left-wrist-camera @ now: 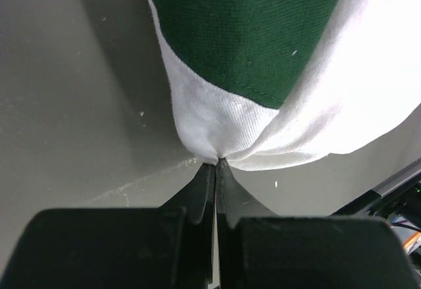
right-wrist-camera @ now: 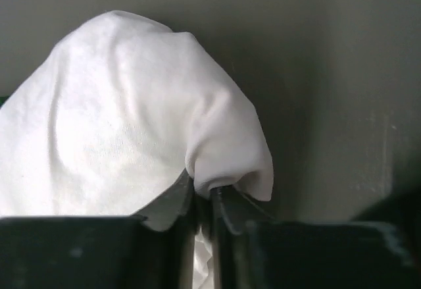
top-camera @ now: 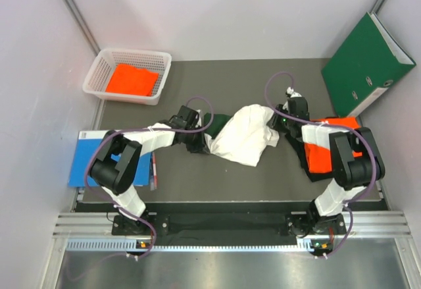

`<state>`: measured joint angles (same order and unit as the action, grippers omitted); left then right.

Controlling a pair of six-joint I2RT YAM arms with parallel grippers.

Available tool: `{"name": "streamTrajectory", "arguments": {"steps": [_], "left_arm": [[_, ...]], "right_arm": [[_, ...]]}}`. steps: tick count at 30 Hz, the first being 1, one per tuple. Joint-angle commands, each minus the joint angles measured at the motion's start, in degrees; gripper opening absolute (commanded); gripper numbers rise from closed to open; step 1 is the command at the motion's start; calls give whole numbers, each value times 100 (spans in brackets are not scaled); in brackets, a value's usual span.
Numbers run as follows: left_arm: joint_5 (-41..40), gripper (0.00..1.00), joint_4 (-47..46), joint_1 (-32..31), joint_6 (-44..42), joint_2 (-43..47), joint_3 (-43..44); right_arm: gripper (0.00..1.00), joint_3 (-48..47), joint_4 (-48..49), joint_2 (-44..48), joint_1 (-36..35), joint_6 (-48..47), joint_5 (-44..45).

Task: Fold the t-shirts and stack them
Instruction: Move the tshirt to the center of the board, then flatten the tshirt out

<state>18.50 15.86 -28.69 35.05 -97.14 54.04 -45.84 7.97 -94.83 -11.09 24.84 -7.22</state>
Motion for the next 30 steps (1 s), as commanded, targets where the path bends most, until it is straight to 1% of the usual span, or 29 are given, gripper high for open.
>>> {"name": "streamTrajectory", "arguments": {"steps": [1,3,5,7,9,11,15,16,17,18,19,21,22,23,24,25,26,27,28,30], "left_arm": [[-153,0,-30,-32,-16,55,221],[-250,0,49,-32,-33,73,299],[-399,0,137,-32,-86,82,457],[-496,0,242,-32,-138,38,572],[-671,0,269,-32,-200,-24,800],[-777,0,278,-23,-270,-164,1080],[-919,0,269,-5,-376,-393,1626],[-945,35,269,3,-411,-480,1732],[-997,61,356,-5,-428,-507,1933],[-1102,99,435,3,-429,-507,2022],[-1347,99,514,12,-429,-481,2101],[-1594,99,681,99,-455,-385,2207],[-1752,99,725,144,-481,-245,2216],[-2041,99,804,196,-490,-174,2242],[-2165,99,909,327,-499,-104,2242],[-2262,99,963,407,-525,45,2234],[-2472,99,1015,495,-543,125,2225],[-2544,99,1068,670,-560,204,2207],[-2597,99,1060,758,-587,318,2172],[-2624,99,1060,1047,-587,415,2076]], "right_arm": [[0,-329,688,-115,37,266,-499],[0,-285,785,121,37,407,-403],[0,-285,724,367,28,399,-9],[0,-355,628,868,37,294,430],[0,-521,566,1395,37,74,669],[0,-653,443,1833,28,-136,705],[0,-1004,214,2371,-59,-401,583],[0,-1040,197,2442,-86,-505,260],[0,-1093,49,2503,-121,-559,74],[0,-1232,-83,2495,-260,-603,-102],[0,-1312,-189,2469,-340,-708,-548],[0,-1514,-557,2320,-629,-787,-1050],[0,-1550,-629,2259,-753,-857,-1653],[0,-1611,-778,2119,-893,-893,-1903],[0,-1734,-1101,2039,-1199,-963,-2149],[0,-1813,-1357,1960,-1359,-1138,-2604],[0,-1910,-1620,1803,-1517,-1252,-2765],[0,-2050,-1849,1740,-1858,-1358,-3037],[0,-2095,-2304,1696,-2009,-1577,-3144],[1,-2052,-2588,1643,-2413,-1701,-3450]]}}
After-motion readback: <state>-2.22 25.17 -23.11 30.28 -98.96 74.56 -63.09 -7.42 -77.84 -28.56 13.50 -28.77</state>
